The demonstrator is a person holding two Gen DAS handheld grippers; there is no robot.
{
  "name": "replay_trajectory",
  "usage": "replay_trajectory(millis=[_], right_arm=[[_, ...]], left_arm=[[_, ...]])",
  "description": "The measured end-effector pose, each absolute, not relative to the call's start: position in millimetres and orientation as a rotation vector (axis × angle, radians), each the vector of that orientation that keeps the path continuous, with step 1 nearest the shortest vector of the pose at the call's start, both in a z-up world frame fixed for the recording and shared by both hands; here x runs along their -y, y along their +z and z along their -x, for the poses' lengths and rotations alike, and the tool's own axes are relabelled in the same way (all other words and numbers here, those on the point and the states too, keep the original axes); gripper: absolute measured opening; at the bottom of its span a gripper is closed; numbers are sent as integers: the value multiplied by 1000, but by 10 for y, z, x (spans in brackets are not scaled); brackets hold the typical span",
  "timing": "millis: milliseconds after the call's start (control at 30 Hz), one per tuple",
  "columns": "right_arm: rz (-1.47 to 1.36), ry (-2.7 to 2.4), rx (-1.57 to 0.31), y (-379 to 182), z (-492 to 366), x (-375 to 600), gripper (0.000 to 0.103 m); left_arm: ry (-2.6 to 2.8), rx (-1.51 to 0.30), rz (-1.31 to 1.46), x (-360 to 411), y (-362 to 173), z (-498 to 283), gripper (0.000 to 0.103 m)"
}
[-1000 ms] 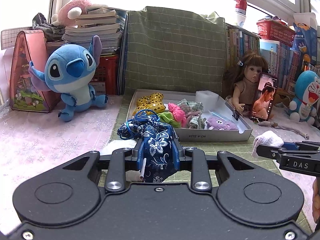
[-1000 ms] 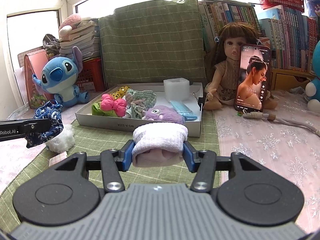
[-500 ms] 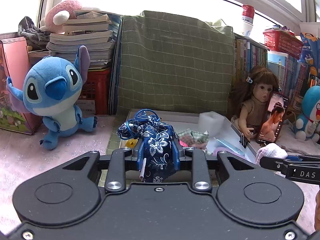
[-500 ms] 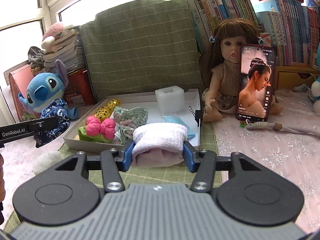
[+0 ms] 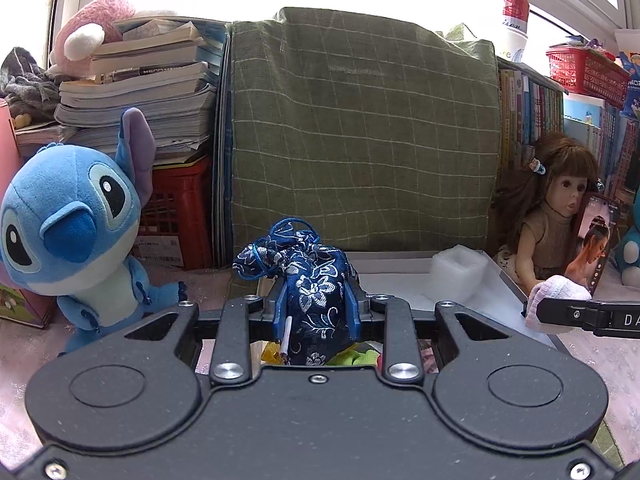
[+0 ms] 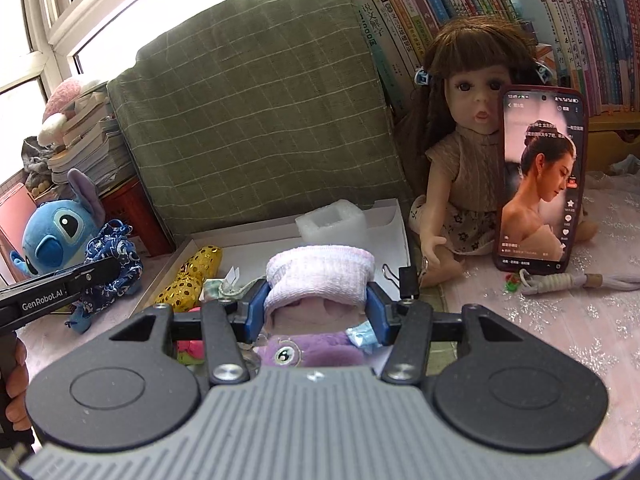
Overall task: Organize soft objects
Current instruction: 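Carry blue pouch with left tool while right tool carries rolled towel into box, then open left tool to drop blue pouch while right tool releases rolled towel in box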
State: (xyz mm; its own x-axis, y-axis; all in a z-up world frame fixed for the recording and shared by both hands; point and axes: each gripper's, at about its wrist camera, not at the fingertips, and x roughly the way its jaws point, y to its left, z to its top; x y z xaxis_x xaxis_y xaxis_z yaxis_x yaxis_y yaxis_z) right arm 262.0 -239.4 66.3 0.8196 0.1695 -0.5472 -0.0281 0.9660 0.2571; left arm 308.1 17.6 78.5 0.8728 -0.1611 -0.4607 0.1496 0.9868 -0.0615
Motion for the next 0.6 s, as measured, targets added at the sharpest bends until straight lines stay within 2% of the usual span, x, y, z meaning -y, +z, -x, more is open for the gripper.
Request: replay_trajectory(millis=[600], right_arm=[[-208, 66, -657, 391, -2875, 2197, 58]], left_arm=[[-163, -610, 48, -102, 272, -3224, 30]])
